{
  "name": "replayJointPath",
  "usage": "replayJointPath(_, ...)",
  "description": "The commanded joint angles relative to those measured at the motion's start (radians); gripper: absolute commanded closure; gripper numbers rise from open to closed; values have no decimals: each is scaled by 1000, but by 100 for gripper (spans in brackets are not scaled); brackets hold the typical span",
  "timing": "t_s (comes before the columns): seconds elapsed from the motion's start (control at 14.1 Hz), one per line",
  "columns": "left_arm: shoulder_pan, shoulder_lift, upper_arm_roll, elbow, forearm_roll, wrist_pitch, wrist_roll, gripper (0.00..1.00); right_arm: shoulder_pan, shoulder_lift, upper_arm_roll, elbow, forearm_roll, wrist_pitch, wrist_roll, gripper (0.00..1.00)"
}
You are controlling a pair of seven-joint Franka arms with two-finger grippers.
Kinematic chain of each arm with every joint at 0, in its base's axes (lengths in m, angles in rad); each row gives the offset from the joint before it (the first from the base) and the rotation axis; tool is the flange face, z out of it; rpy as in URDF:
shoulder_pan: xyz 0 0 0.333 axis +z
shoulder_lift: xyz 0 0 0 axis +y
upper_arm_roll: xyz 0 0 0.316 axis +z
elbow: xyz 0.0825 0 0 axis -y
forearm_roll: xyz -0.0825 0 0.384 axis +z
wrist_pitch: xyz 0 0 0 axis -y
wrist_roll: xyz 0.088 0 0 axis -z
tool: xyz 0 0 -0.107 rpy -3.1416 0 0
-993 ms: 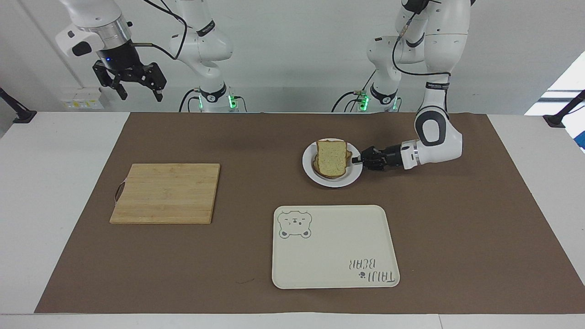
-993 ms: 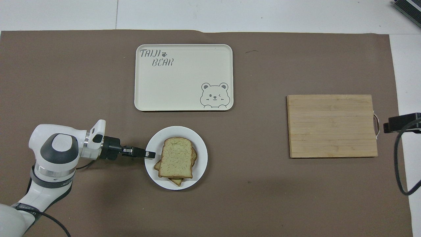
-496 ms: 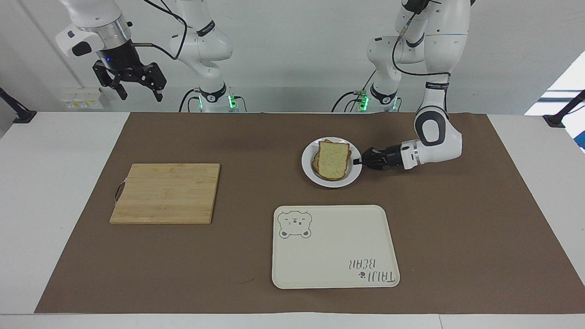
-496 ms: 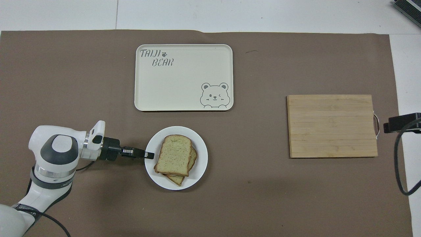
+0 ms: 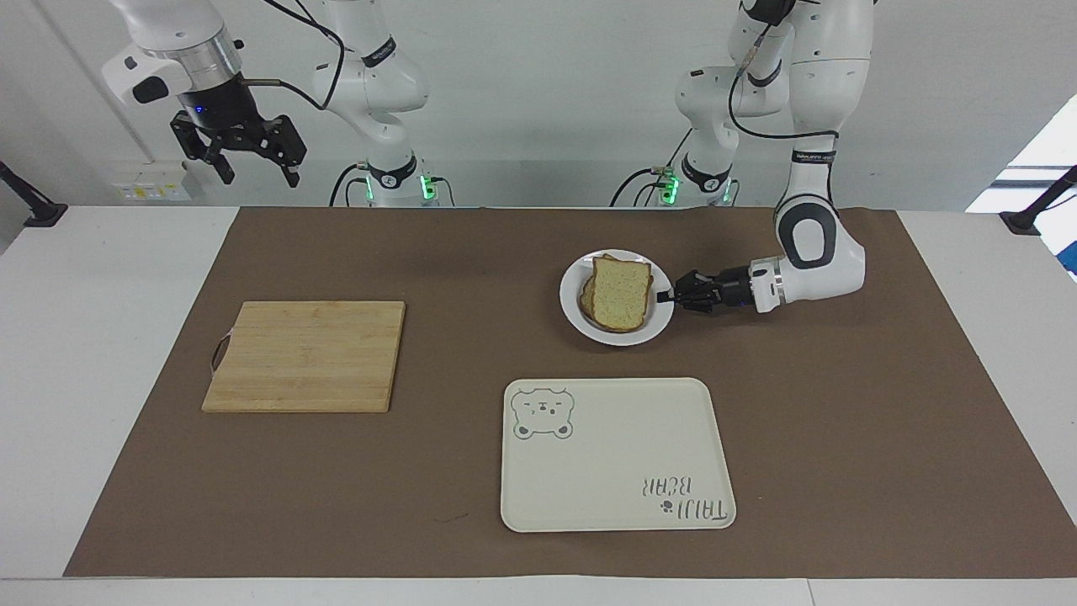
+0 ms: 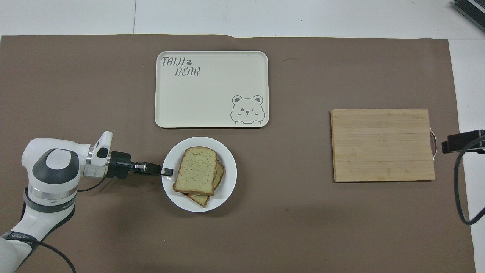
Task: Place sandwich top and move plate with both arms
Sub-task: 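Slide the plate with the left gripper onto the bear tray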
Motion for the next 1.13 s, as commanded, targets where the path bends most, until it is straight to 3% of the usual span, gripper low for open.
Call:
replayJointPath(0.0, 9, -13, 2, 81, -18, -63, -93, 100, -11, 8, 9, 16, 2, -11, 10, 0)
replayJointPath(0.21, 24, 45, 0, 203, -15, -126, -159, 100, -11, 8, 9, 16, 2, -10, 10, 0)
replayJointPath(0.71, 33, 185, -3, 455, 8, -131, -268, 100, -11, 8, 9, 18, 2, -10, 10, 0)
replayJointPath(1.06, 35, 349, -17, 699, 13, -148, -334, 100, -11, 8, 9, 18, 2, -11, 10, 0)
